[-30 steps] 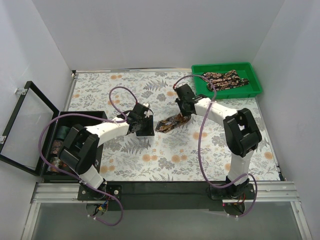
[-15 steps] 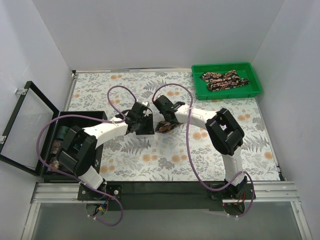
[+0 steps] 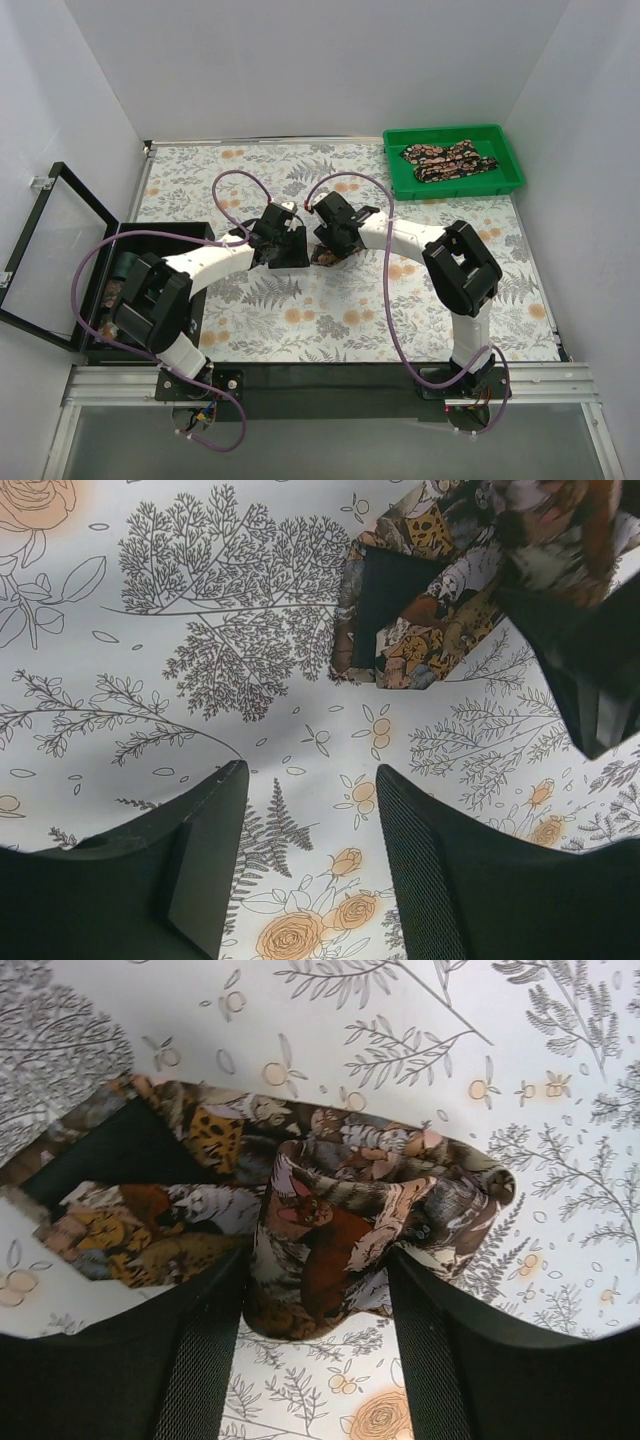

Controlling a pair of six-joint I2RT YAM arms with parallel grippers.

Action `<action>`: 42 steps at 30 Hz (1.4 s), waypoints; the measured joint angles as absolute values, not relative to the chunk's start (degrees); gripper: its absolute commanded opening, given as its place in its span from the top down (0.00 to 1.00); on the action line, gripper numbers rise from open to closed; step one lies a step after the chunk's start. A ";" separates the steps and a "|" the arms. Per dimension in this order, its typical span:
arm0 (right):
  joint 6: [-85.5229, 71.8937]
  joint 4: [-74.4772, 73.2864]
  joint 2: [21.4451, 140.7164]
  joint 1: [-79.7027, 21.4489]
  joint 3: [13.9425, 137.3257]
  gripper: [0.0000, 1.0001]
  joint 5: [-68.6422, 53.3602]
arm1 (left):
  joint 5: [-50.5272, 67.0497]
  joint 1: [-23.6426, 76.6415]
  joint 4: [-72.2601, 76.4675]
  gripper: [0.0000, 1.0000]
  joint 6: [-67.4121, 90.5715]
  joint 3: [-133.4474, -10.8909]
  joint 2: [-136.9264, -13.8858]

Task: Roll the ties
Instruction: Roll the tie

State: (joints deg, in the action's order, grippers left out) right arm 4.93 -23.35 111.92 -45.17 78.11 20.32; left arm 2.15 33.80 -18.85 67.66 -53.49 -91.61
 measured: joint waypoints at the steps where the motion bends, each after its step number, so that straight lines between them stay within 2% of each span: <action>1: 4.91 -23.38 111.42 -45.17 77.69 0.44 19.29 | 2.07 33.80 -18.85 0.48 67.66 -53.49 -91.46; 4: 4.73 -23.16 109.73 -45.17 76.16 0.40 16.29 | 1.91 33.80 -18.81 0.44 67.48 -53.47 -90.59; 6: 4.62 -23.29 108.64 -45.17 75.48 0.36 14.20 | 1.74 33.80 -18.61 0.35 67.22 -53.23 -89.58; 12: 3.33 -24.10 105.06 -45.06 75.07 0.27 10.13 | 0.16 33.80 -16.73 0.17 65.80 -52.18 -85.43; 17: 1.72 -24.47 101.30 -42.87 75.07 0.19 7.92 | -0.19 34.11 -14.92 0.11 63.88 -52.01 -84.27; 21: -1.52 -24.43 96.42 -38.68 74.00 0.02 4.95 | -1.85 36.53 -14.59 0.02 60.90 -53.17 -84.77; 32: -11.92 -20.82 79.50 -12.32 56.12 0.02 -11.44 | -4.05 45.76 -9.87 0.02 46.83 -67.99 -98.59; 42: -13.82 -19.46 72.97 -6.37 49.65 0.02 -19.07 | -8.21 47.90 -8.29 0.02 34.81 -77.76 -113.12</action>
